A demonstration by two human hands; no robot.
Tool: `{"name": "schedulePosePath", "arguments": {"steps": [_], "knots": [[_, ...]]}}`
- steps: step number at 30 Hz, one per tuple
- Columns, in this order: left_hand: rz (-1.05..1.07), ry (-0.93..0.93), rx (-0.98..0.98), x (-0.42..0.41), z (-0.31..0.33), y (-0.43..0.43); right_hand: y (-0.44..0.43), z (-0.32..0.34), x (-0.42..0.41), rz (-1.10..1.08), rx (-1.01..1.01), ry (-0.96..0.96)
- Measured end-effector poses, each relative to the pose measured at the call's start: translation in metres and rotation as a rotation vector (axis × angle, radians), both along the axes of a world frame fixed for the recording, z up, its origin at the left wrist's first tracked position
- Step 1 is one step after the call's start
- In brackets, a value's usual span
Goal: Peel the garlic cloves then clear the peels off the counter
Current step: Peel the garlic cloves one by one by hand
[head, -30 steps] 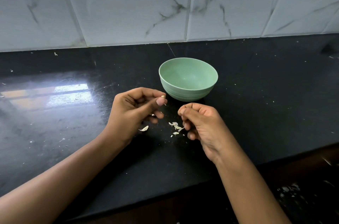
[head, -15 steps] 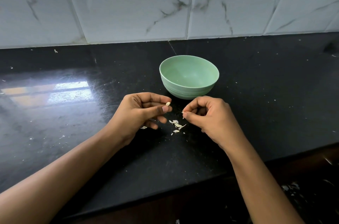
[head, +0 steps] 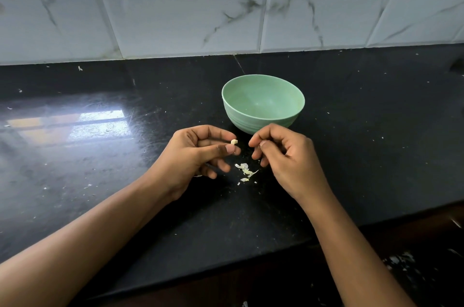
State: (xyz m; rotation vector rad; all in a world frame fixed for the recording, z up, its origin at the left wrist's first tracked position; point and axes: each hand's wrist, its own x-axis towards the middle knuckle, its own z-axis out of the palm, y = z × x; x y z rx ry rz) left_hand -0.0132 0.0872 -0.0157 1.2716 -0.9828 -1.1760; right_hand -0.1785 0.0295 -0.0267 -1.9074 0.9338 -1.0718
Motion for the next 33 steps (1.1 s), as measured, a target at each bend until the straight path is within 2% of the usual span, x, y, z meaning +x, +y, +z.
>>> {"name": "schedulePosePath", "arguments": {"steps": [6,12,18,26,33], "knots": [[-0.015,-0.016,-0.011,-0.0007,-0.0002,0.0007,-0.0004,-0.0047,0.0017,0.002,-0.093,0.052],[-0.046,-0.121,-0.072,-0.0034,0.0003,0.0022,0.0018,-0.001,0.0021,0.159,0.049,-0.081],[-0.084,-0.034,-0.049,-0.0037,0.0019,0.0032,0.0017,-0.0029,0.0032,0.238,0.069,-0.089],[-0.18,0.124,0.046,-0.0029,0.0023,0.0036,0.0035,-0.0037,0.0015,0.273,-0.064,0.02],[-0.193,0.141,0.062,-0.0012,0.003,0.0033,0.0033,-0.0078,0.0005,0.181,-0.272,0.093]]}}
